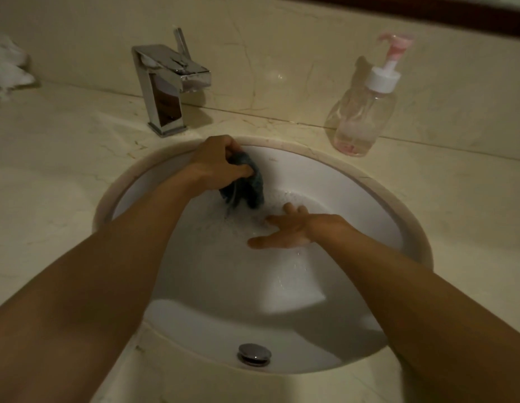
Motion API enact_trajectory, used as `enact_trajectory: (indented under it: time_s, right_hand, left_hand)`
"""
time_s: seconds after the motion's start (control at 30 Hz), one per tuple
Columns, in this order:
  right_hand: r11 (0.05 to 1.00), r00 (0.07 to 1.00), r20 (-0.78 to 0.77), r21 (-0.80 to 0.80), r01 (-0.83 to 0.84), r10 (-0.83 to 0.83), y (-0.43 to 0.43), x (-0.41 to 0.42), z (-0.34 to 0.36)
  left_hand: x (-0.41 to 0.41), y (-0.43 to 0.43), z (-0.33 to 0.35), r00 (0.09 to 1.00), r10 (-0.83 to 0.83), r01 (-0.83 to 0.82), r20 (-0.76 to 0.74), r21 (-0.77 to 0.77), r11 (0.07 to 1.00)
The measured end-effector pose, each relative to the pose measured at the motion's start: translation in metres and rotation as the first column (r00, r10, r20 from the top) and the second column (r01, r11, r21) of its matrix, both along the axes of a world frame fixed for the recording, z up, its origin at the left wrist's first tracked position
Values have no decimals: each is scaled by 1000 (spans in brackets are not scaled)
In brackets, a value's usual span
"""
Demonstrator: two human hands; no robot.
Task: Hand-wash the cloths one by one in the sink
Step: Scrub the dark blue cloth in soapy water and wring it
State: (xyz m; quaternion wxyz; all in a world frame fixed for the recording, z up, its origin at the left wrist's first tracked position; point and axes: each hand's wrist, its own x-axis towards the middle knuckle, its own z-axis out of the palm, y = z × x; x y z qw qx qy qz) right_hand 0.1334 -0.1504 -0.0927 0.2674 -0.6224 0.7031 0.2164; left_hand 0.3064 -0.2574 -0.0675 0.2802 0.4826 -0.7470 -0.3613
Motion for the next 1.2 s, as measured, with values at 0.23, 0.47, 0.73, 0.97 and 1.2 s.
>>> enact_trajectory:
  time_s: [0.23,0.47,0.73,0.97,1.2]
  right_hand:
    - [1000,998,-65,-5,-13,12,-1,-3,-8]
    - [989,996,-66,-133,-62,54,-2,1,-19]
    - [976,998,58,-216,-15,28,-9,-3,-19]
    - [993,999,40,-116,2,3,-5,-2,-15]
    - [674,711,699,-489,553,-77,-18,-18,4]
  left_hand:
    - [-3,3,1,1000,-16,16,-1,-1,1000]
    - [-4,4,1,1000,-22,22,0,-3,1000]
    - [-3,3,0,1000,-26,26,-4,-29,999]
    - [-7,6,3,998,-8,6,-68,-36,999]
    - [-19,25,19,935,-68,155,-348,229,961]
